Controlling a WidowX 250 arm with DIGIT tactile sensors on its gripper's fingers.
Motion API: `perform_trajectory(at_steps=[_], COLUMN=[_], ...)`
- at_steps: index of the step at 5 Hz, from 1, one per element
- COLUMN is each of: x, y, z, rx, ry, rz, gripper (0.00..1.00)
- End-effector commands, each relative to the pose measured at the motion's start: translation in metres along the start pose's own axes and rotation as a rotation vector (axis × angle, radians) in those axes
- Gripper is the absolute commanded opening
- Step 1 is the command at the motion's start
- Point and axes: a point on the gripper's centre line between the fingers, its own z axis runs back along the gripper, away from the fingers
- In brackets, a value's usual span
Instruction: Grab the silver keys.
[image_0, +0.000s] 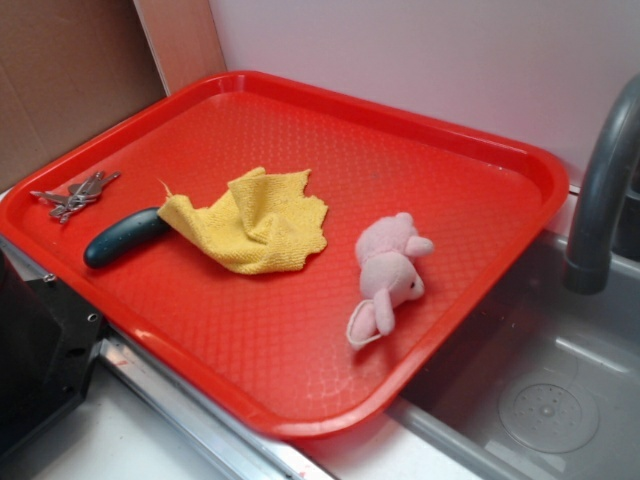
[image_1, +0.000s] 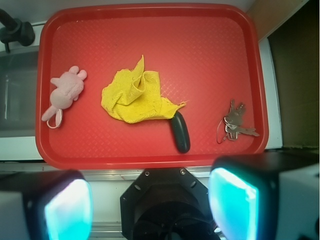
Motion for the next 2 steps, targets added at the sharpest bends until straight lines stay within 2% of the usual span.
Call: perform_trajectory(at_steps=[1,2], x=[0.000,-0.003], y=[0.000,0.037], z=[0.000,-0.025], rx=[0.000,0.186], ry=[0.000,0.048], rz=[0.000,0.204], gripper=[1.00,1.00])
